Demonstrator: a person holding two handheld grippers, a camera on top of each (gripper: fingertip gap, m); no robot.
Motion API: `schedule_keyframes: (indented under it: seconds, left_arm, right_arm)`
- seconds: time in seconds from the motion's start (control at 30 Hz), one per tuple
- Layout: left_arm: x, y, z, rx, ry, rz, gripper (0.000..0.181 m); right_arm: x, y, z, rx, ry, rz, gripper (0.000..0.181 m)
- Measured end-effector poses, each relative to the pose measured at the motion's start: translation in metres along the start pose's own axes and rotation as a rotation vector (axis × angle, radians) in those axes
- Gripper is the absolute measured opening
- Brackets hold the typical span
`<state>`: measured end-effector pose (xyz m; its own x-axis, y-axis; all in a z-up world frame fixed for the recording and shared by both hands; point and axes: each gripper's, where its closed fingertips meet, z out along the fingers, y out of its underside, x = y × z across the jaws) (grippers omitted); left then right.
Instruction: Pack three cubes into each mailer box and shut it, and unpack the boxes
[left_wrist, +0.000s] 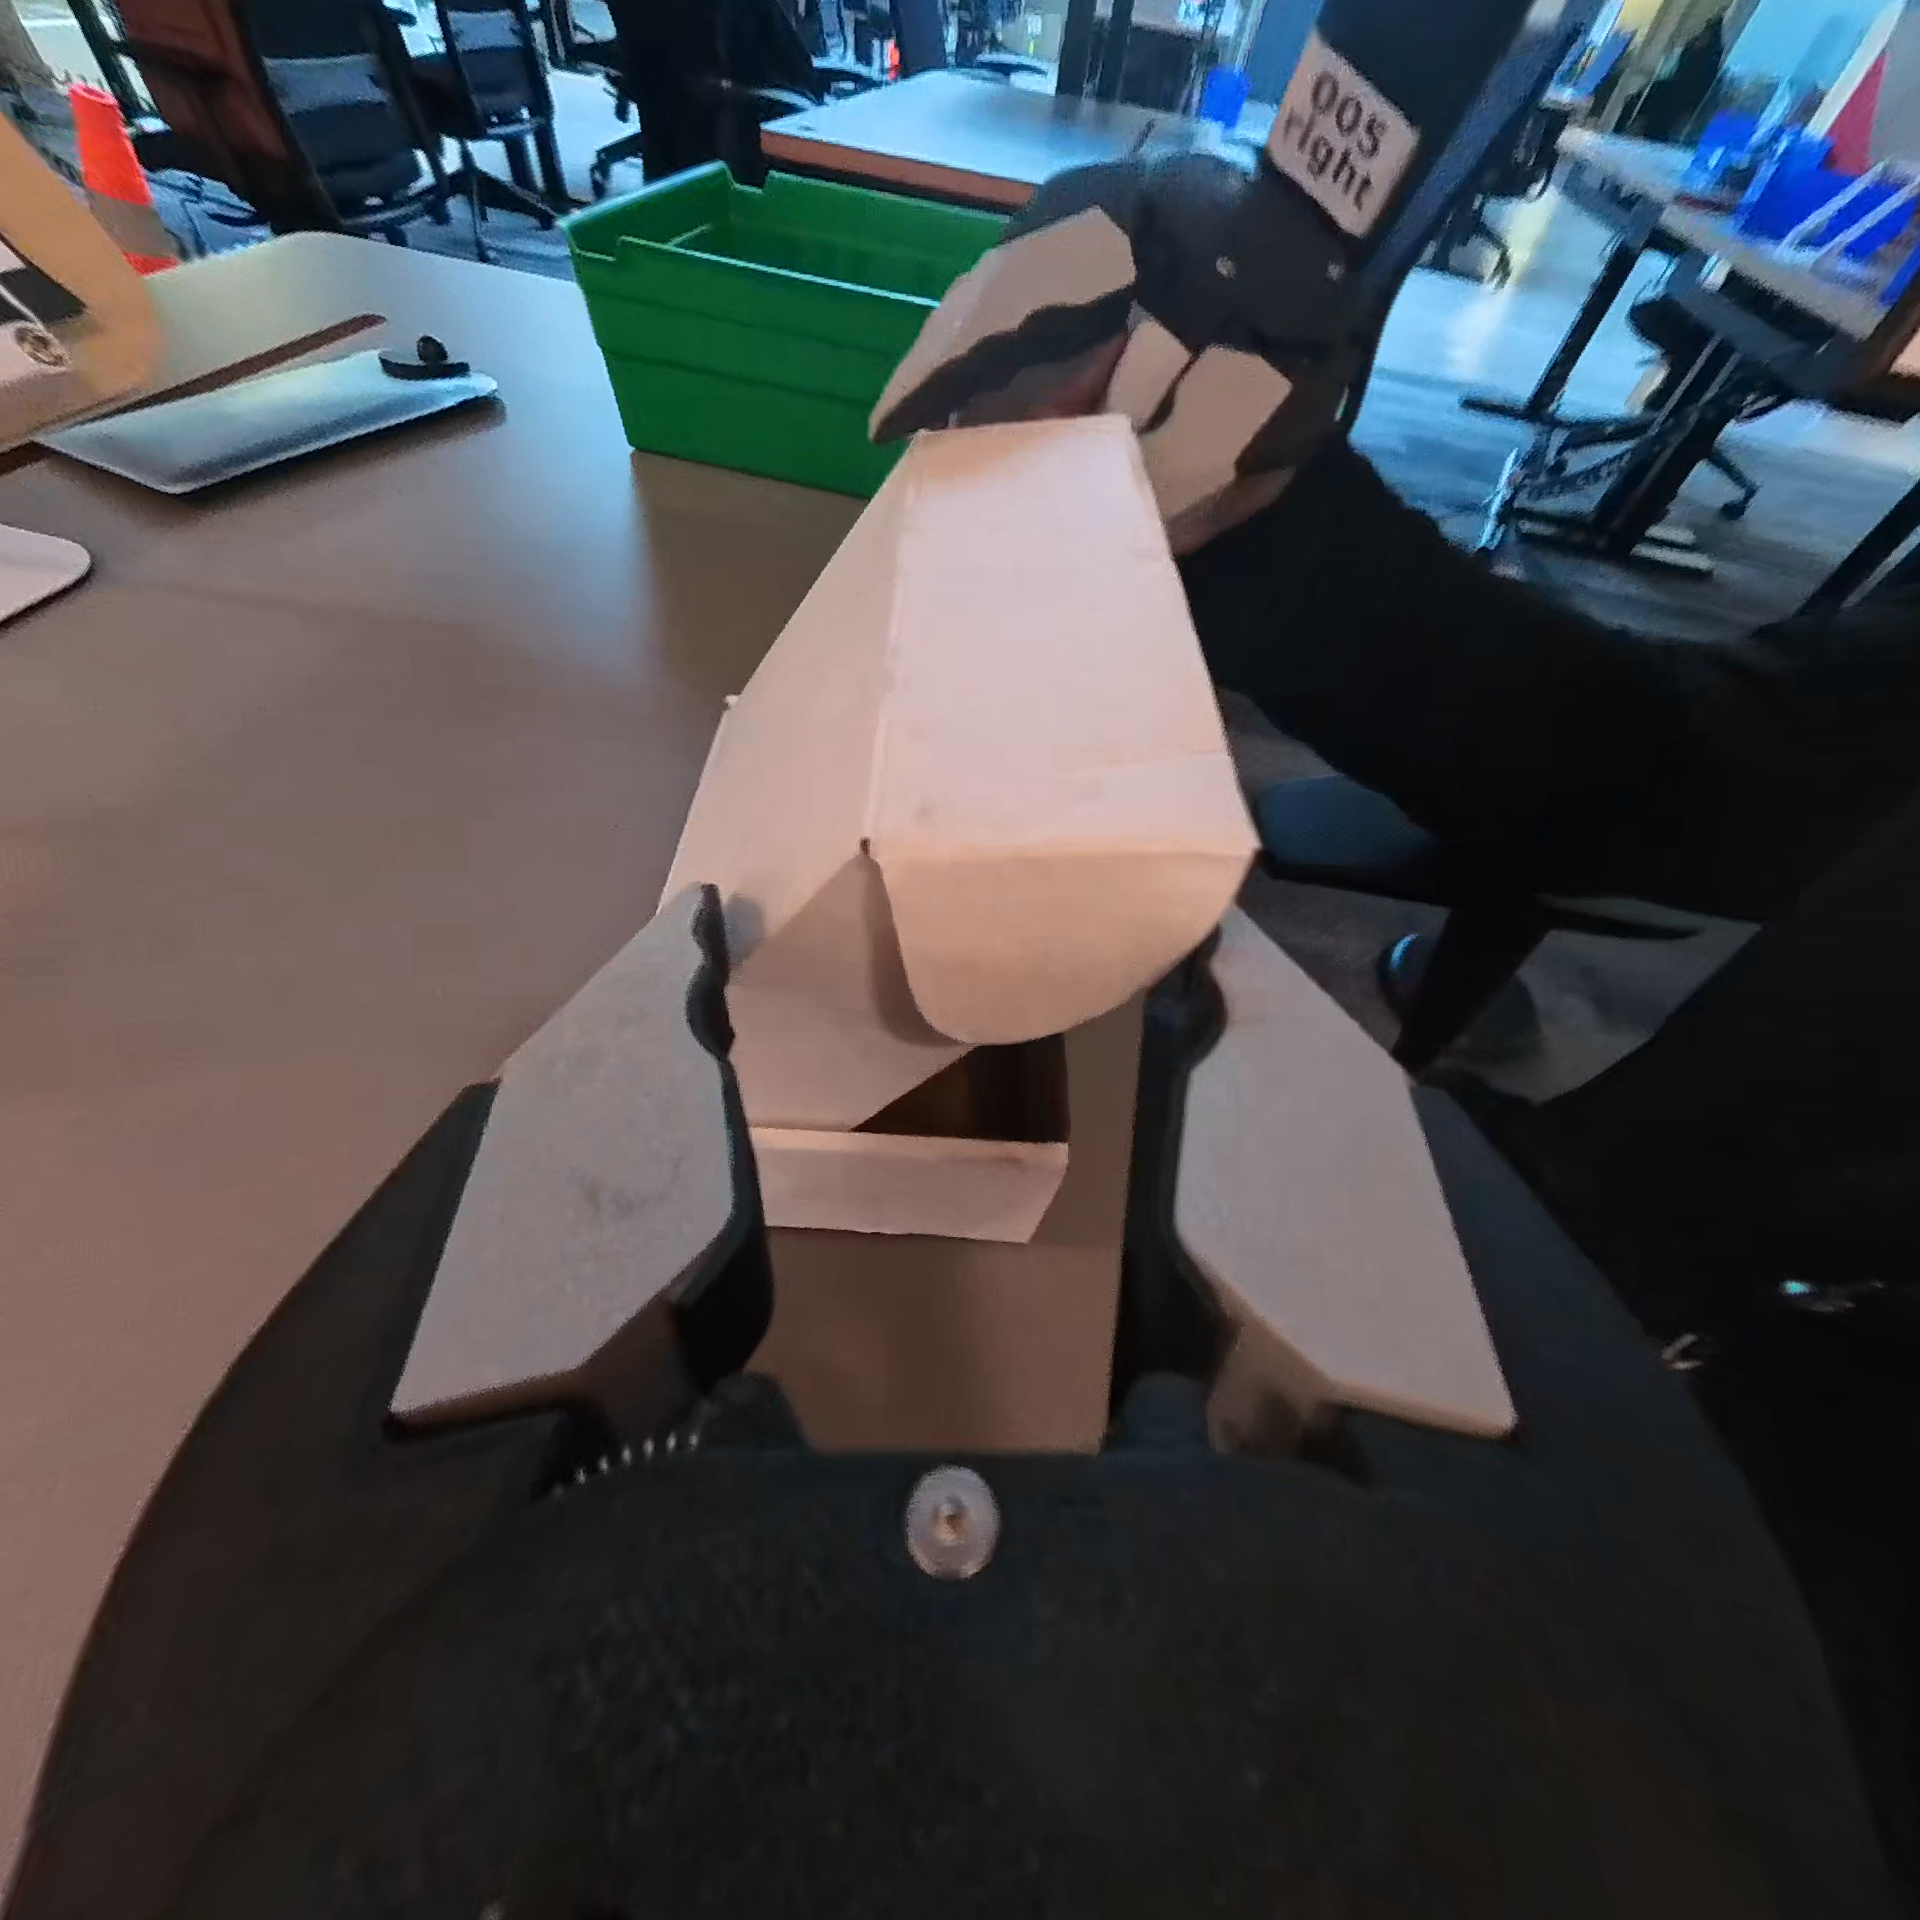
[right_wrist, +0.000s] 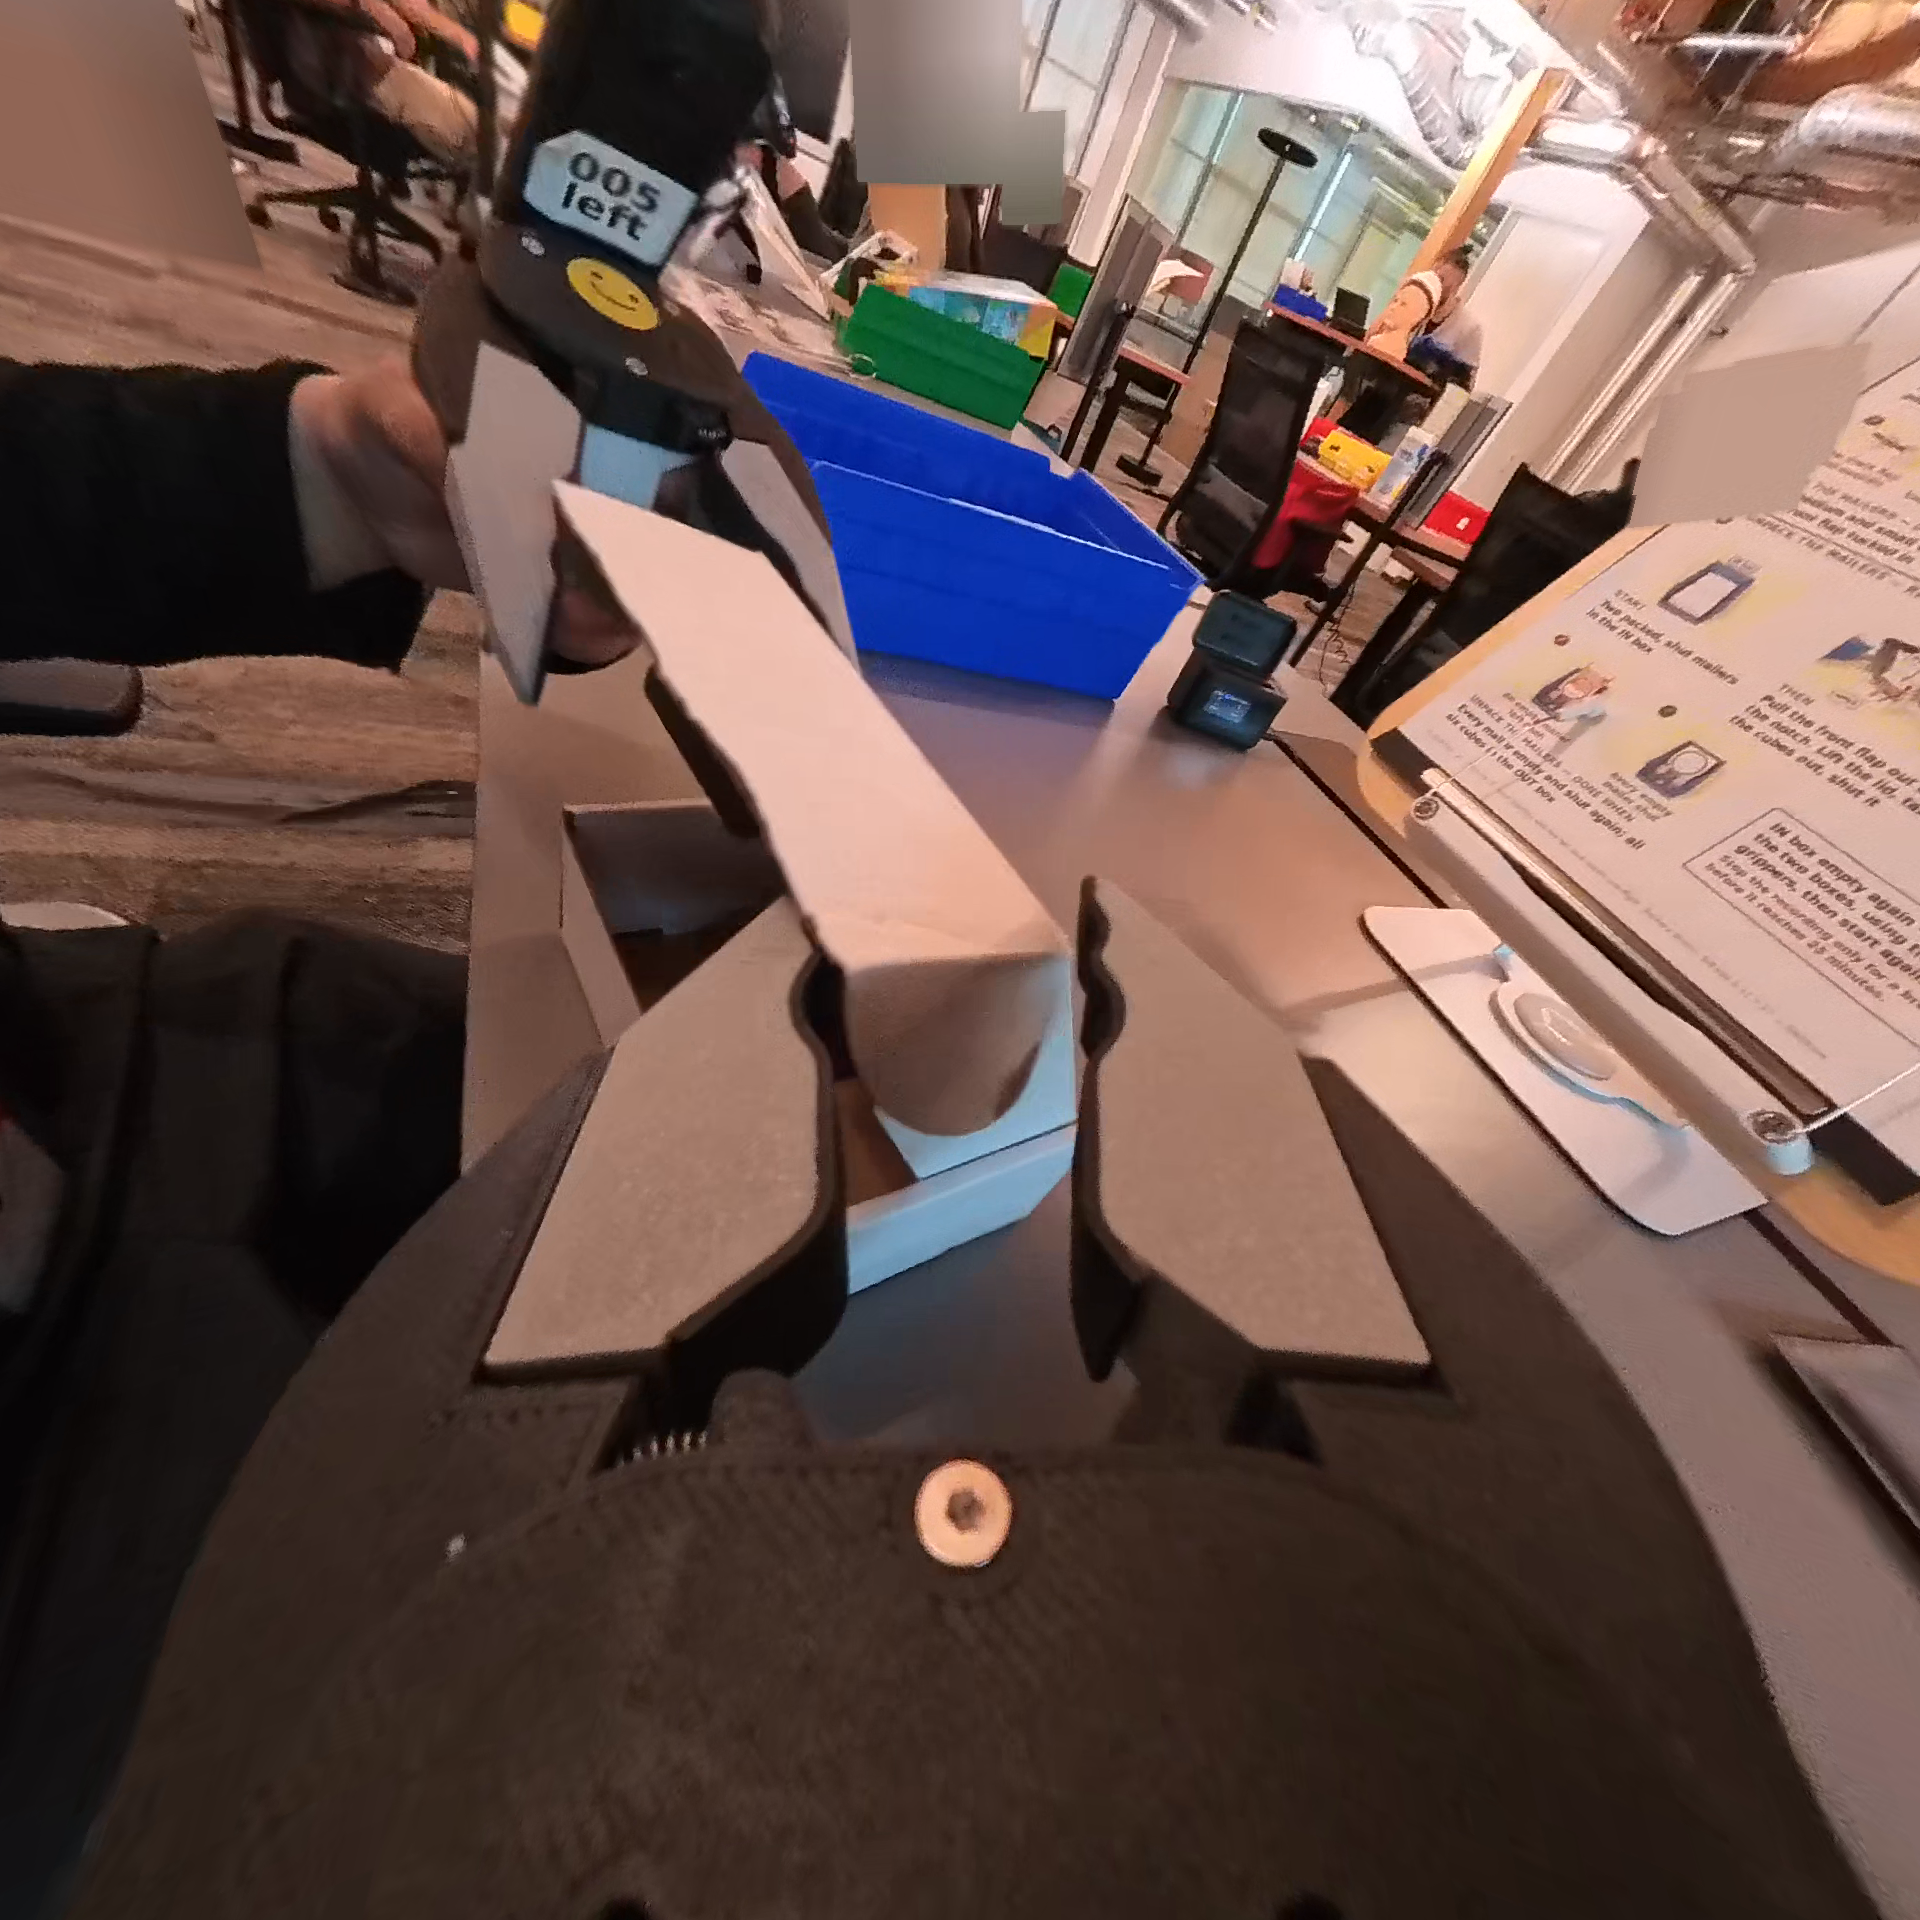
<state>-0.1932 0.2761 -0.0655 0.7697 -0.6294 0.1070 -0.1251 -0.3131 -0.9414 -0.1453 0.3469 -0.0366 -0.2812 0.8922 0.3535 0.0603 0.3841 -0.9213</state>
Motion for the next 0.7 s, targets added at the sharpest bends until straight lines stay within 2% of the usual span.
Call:
schedule_keyframes:
  seconds: [0.1,0.23,0.37,0.43,0.5,0.6,0.7]
  left_arm:
    - [-0.002,0.007,0.001,-0.042,-0.041,0.077,0.084]
    - [0.011,0.02,0.001,-0.115,0.026,0.095,0.098]
    - [0.028,0.043,-0.002,-0.254,0.112,0.024,0.108]
    - [0.034,0.042,-0.008,-0.254,0.154,-0.017,0.105]
    - [0.037,0.036,-0.017,-0.238,0.174,-0.028,0.088]
    - [0.041,0.022,-0.027,-0.153,0.18,-0.044,0.083]
    - [0.047,0.028,-0.022,-0.171,0.208,-0.053,0.087]
  right_arm:
    - [-0.005,0.006,0.002,-0.015,-0.052,0.031,0.044]
    - [-0.022,0.022,-0.004,-0.099,-0.178,0.044,0.043]
    - [-0.039,0.055,-0.008,-0.294,-0.256,0.026,0.038]
    - [-0.043,0.06,-0.009,-0.328,-0.259,0.008,0.043]
    - [-0.043,0.054,-0.012,-0.313,-0.26,0.006,0.048]
    - [-0.044,0.034,-0.019,-0.212,-0.271,0.024,0.051]
    - [-0.044,0.016,-0.025,-0.095,-0.302,0.081,0.046]
